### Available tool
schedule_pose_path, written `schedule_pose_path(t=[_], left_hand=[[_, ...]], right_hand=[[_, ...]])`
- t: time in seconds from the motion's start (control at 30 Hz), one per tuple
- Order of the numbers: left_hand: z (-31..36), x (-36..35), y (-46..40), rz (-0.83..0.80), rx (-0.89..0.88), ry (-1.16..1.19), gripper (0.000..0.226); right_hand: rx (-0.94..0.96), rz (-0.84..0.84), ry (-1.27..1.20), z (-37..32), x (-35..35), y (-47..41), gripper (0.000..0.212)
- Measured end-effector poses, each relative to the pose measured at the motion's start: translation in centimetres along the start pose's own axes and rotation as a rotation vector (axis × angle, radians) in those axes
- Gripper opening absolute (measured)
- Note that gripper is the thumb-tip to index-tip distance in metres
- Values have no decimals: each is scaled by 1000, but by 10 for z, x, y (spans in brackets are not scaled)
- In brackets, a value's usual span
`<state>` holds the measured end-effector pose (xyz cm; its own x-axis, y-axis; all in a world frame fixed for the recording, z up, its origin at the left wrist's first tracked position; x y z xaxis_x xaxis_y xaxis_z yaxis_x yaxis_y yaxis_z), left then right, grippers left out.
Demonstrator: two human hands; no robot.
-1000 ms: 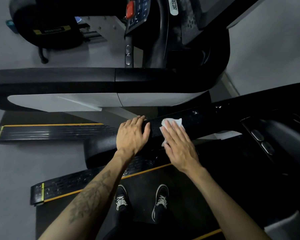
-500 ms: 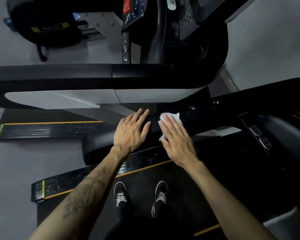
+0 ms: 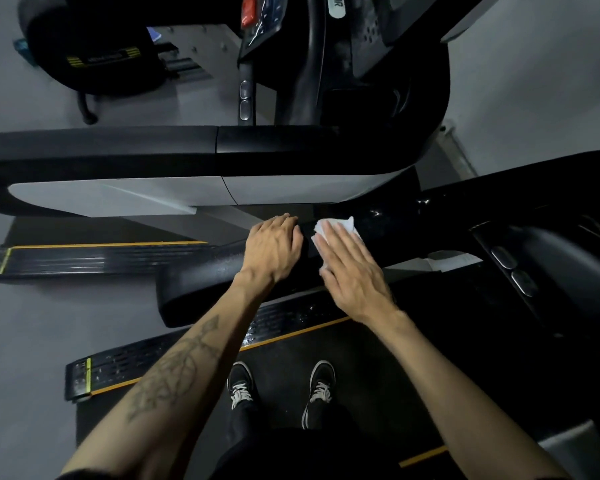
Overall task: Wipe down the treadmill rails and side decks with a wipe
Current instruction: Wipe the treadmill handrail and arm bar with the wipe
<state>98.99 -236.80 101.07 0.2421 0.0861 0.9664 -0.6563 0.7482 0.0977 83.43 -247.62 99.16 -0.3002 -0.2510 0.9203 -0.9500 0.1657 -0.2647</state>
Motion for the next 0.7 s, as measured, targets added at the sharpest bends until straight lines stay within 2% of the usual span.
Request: schedule_pose_path(t=[0.1,0.23,0.3,0.33,0.43,0.5,0.6,0.7], left_hand=[[9,-3,-2,22,17,-20,56],[11,-8,-1,61,29,-61,66],[11,-9,-1,79,50,-64,68],[12,-9,-2,85,56,-62,68],[12,-12,-1,127,45,-79,61],[12,-13,-2,134,40,-94,59],[13,-13,-2,135,35,-111,59],[13,-14,-1,145,33,-116,61]], right_hand=[[-65,5,15,17,7,6,60],[-322,77,-30,1,-2,-15,61],[-388,101,-62,-12,-9,-24,62],[-359,102,-76,-13,-11,-24,61],[-91,50,-82,3,-4,-4,58],[17,16,-66,20,5,11,59],[-22,23,-48,32,13,18,60],[-156,64,-39,27,7,4,59]])
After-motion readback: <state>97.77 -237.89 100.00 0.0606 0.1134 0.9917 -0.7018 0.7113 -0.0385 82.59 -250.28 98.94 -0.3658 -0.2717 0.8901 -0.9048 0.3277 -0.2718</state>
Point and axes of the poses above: each hand's wrist, its own y-axis away from the middle knuckle, its own x-axis out of the back of the hand, z = x × y, the point moved 2 cm from there along -y, towards the middle knuckle, and after that the axes turned 7 degrees about -y, right-handed, at the moved point
